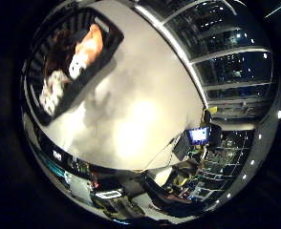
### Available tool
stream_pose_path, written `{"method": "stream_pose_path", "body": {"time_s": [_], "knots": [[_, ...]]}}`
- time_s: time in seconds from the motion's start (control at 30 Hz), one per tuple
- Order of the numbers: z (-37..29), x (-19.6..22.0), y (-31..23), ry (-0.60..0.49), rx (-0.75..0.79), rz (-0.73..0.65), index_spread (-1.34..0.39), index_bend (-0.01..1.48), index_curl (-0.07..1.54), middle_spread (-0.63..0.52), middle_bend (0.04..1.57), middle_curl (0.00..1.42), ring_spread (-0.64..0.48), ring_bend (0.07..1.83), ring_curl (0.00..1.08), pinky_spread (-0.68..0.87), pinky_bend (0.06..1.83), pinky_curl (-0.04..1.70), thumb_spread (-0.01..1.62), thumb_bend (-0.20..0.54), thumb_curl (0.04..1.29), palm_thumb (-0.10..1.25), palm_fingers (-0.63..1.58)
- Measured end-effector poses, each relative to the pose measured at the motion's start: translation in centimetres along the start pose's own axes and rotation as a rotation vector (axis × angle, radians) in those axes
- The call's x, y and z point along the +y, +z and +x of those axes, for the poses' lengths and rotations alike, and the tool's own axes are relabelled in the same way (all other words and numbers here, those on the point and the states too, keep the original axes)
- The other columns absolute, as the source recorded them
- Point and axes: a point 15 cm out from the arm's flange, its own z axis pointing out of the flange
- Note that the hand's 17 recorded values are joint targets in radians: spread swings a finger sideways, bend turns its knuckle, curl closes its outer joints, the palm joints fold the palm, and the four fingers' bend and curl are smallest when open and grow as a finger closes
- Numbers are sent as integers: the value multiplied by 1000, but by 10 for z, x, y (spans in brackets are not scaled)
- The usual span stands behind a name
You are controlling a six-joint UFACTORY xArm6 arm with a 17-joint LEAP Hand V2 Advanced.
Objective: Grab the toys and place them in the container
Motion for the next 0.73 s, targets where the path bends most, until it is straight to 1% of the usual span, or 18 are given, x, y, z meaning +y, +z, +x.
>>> {"method": "stream_pose_path", "body": {"time_s": [0.37, 0.53, 0.73], "knots": [[54, 58, 11, 125, 11, -114, -448, 174, 303, 4, 184, 288, 208, 253, 253, 479, 485, 331, 987, -23, 491, 827, 62], [56, 87, 31, 165, -15, -174, -439, 182, 308, 10, 180, 286, 208, 242, 253, 473, 468, 319, 998, -24, 482, 821, 70], [62, 104, 33, 203, -30, -205, -438, 181, 314, 15, 178, 282, 209, 226, 253, 473, 456, 311, 1003, -23, 475, 820, 80]]}}
